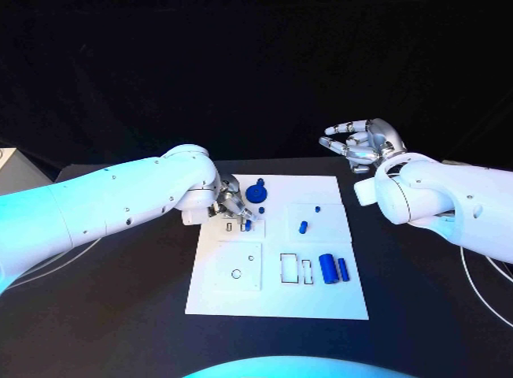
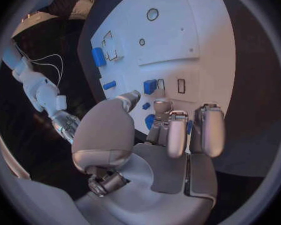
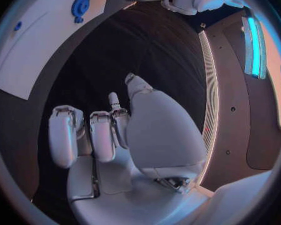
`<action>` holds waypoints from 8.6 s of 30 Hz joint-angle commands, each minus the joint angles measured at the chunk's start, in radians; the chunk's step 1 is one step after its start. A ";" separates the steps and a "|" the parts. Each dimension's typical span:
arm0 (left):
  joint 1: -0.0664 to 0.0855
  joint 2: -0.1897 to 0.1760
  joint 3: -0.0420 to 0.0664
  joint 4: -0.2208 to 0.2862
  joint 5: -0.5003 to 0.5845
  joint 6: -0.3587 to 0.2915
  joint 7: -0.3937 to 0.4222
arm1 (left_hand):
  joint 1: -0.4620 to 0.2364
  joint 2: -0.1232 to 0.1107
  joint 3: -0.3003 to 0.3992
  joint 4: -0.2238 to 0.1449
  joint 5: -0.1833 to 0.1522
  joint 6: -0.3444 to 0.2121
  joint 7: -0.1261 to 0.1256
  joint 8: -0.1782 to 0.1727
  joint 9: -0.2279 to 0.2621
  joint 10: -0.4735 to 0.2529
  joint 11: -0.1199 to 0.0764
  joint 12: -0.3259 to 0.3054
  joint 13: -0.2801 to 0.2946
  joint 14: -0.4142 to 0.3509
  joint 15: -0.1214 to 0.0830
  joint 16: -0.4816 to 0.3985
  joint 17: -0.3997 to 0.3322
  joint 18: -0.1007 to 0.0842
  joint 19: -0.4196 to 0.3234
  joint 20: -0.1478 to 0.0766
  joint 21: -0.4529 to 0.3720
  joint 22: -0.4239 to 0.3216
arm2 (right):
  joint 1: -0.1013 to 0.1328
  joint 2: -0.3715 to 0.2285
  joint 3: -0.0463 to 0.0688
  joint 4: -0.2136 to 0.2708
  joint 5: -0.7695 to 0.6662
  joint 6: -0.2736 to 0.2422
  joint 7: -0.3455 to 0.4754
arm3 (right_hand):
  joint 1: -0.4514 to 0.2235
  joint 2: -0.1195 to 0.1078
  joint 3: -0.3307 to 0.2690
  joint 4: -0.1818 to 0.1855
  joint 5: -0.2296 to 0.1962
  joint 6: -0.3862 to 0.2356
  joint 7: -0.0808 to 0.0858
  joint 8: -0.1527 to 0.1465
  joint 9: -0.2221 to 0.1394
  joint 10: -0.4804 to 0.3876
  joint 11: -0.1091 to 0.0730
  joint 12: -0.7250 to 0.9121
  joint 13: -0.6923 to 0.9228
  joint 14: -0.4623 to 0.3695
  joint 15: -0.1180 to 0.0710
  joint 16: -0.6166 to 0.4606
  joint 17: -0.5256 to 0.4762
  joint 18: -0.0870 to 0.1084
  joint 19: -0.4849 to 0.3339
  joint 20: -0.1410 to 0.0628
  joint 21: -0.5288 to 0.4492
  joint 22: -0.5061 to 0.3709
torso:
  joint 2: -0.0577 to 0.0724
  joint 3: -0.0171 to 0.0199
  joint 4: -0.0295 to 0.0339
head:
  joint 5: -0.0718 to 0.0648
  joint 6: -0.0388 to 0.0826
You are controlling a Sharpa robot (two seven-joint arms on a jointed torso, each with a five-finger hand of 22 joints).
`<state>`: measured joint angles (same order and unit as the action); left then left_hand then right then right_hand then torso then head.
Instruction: Assemble the parts on the task board
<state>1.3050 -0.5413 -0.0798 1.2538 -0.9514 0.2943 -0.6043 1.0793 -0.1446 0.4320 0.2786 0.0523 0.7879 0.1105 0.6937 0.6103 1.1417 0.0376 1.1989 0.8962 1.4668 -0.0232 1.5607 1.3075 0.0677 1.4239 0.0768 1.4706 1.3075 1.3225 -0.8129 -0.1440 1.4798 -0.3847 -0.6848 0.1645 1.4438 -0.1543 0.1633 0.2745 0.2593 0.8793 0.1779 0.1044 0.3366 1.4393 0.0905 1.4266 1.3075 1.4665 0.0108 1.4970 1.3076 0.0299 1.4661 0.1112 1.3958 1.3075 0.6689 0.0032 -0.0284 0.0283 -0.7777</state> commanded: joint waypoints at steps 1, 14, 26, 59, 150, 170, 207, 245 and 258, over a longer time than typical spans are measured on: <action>0.000 0.004 0.001 0.002 0.004 0.029 0.000 | 0.012 0.001 0.002 -0.005 -0.001 -0.006 -0.001 0.002 0.002 -0.002 -0.001 0.002 -0.002 0.092 -0.002 -0.005 0.231 -0.010 -0.009 0.000 -0.006 0.000 | 0.000 0.002 0.000 -0.001 -0.016 0.008 0.001 | -0.002 -0.010 0.009 0.000 0.000 -0.005 0.000 0.006 0.001 -0.003 0.001 -0.003 0.143 0.052 0.003 -0.005 0.072 0.018 0.007 0.006 -0.005 0.132 | 0.001 0.0004 -0.0008 | 0.000 -0.002; -0.003 0.017 0.001 -0.011 0.014 0.050 0.001 | 0.033 -0.002 0.010 -0.014 -0.001 -0.006 -0.001 0.002 0.010 -0.004 -0.001 0.003 -0.002 0.092 -0.001 -0.005 0.232 -0.010 -0.010 0.000 -0.006 0.001 | 0.000 0.004 0.000 -0.002 -0.019 0.010 -0.003 | -0.002 -0.010 0.009 0.000 0.000 -0.005 0.000 0.006 0.001 -0.003 0.001 -0.003 0.143 0.052 0.003 -0.005 0.072 0.018 0.007 0.006 -0.005 0.132 | 0.001 0.0010 -0.0009 | -0.001 -0.009; -0.005 0.022 0.000 -0.018 0.028 0.054 0.003 | 0.048 0.007 0.022 -0.018 -0.001 -0.003 -0.003 0.002 0.016 -0.004 -0.002 0.003 -0.001 0.092 -0.002 -0.005 0.231 -0.010 -0.011 0.000 -0.007 0.000 | 0.000 0.008 0.000 -0.006 -0.020 0.015 -0.010 | -0.003 -0.009 0.010 0.001 0.000 -0.005 0.000 0.007 0.002 -0.003 0.001 -0.003 0.143 0.053 0.003 -0.004 0.073 0.018 0.006 0.006 -0.007 0.130 | 0.000 0.0027 0.0009 | -0.004 -0.013; -0.008 0.004 0.000 -0.014 0.096 -0.006 0.040 | 0.037 0.018 0.497 -0.290 0.102 0.005 -0.013 0.030 0.162 0.029 -0.017 0.001 0.009 0.099 -0.016 0.003 0.249 -0.011 -0.008 -0.009 -0.003 0.012 | -0.001 0.012 -0.001 -0.013 -0.021 0.030 -0.018 | -0.004 -0.009 0.012 0.001 0.001 -0.005 -0.001 0.008 0.002 -0.001 0.000 -0.001 0.144 0.053 0.003 -0.004 0.075 0.018 0.007 0.005 -0.006 0.131 | 0.000 0.0044 0.0011 | -0.004 -0.017; -0.066 -0.094 -0.004 0.127 -0.093 -0.177 0.082 | -0.010 -0.031 0.499 -0.347 0.425 0.086 -0.043 0.026 0.199 0.126 -0.046 0.053 0.103 0.099 -0.043 0.002 0.249 -0.017 0.012 -0.030 0.010 0.041 | -0.008 -0.001 -0.003 -0.024 -0.021 0.041 -0.026 | -0.010 -0.009 0.015 0.005 0.002 -0.005 -0.001 0.011 0.003 -0.001 0.000 -0.002 0.142 0.053 0.002 -0.005 0.074 0.019 0.006 0.005 -0.010 0.128 | 0.000 0.0039 0.0027 | 0.005 -0.053; -0.066 -0.089 -0.004 0.117 -0.096 -0.174 0.075 | -0.009 -0.032 0.499 -0.347 0.425 0.088 -0.043 0.025 0.199 0.126 -0.046 0.052 0.101 0.099 -0.044 0.002 0.249 -0.017 0.013 -0.031 0.011 0.041 | -0.008 0.000 -0.004 -0.025 -0.021 0.042 -0.027 | -0.010 -0.009 0.015 0.005 0.002 -0.005 -0.001 0.011 0.003 -0.001 0.000 -0.002 0.142 0.053 0.002 -0.005 0.074 0.019 0.006 0.005 -0.010 0.128 | 0.001 0.0046 0.0030 | 0.006 -0.056; -0.067 -0.051 -0.005 0.102 -0.103 -0.153 0.060 | -0.034 -0.035 0.463 -0.325 0.433 0.106 -0.051 0.013 0.201 0.156 -0.052 0.064 0.127 0.101 -0.048 0.005 0.254 -0.018 0.014 -0.035 0.011 0.044 | -0.009 -0.001 -0.004 -0.024 -0.021 0.044 -0.027 | -0.016 -0.011 0.017 0.006 0.002 -0.006 -0.002 0.014 0.004 -0.001 -0.001 -0.002 0.141 0.054 0.001 -0.006 0.074 0.019 0.006 0.004 -0.012 0.127 | 0.001 0.0047 0.0025 | 0.002 -0.067; -0.070 -0.052 -0.005 0.094 -0.110 -0.177 0.053 | -0.089 -0.074 0.073 -0.142 0.403 0.140 -0.066 -0.050 0.192 0.150 -0.061 0.049 0.132 0.099 -0.056 0.002 0.248 -0.018 0.016 -0.044 0.000 0.040 | -0.014 -0.003 -0.004 -0.026 -0.019 0.051 -0.024 | -0.029 -0.010 0.018 0.012 0.001 -0.007 -0.002 0.017 0.005 -0.005 -0.001 -0.007 0.136 0.053 0.001 -0.009 0.070 0.020 0.003 0.003 -0.021 0.121 | -0.002 0.0023 0.0039 | -0.004 -0.065; -0.070 -0.073 0.000 0.118 -0.112 -0.195 0.050 | -0.066 -0.074 -0.006 -0.055 0.282 0.145 -0.064 -0.058 0.197 0.153 -0.059 0.054 0.141 0.100 -0.054 0.002 0.249 -0.018 0.018 -0.042 0.000 0.043 | -0.018 -0.003 -0.004 -0.028 -0.020 0.053 -0.025 | -0.034 -0.009 0.018 0.013 0.001 -0.008 -0.002 0.018 0.005 -0.006 -0.001 -0.008 0.135 0.053 0.001 -0.010 0.069 0.021 0.002 0.003 -0.023 0.119 | -0.001 0.0029 0.0035 | 0.001 -0.055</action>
<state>1.2352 -0.6130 -0.0815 1.3655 -1.0616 0.1106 -0.5575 1.0065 -0.2199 0.4244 0.2198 0.3384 0.9291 0.0409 0.6412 0.8062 1.2971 -0.0249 1.2509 1.0371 1.4687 -0.0752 1.5645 1.3073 0.0680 1.4419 0.0375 1.4737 1.3076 1.3057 -0.8153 -0.1482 1.4524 -0.3968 -0.6492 0.1321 1.4212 -0.1659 0.1769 0.2828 0.2592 0.8794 0.1778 0.1158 0.3410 1.4394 0.0905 1.4226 1.3075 1.4665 0.0108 1.4931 1.3074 0.0453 1.4661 0.1112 1.3785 1.3073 0.6676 0.0054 -0.0247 0.0265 -0.8369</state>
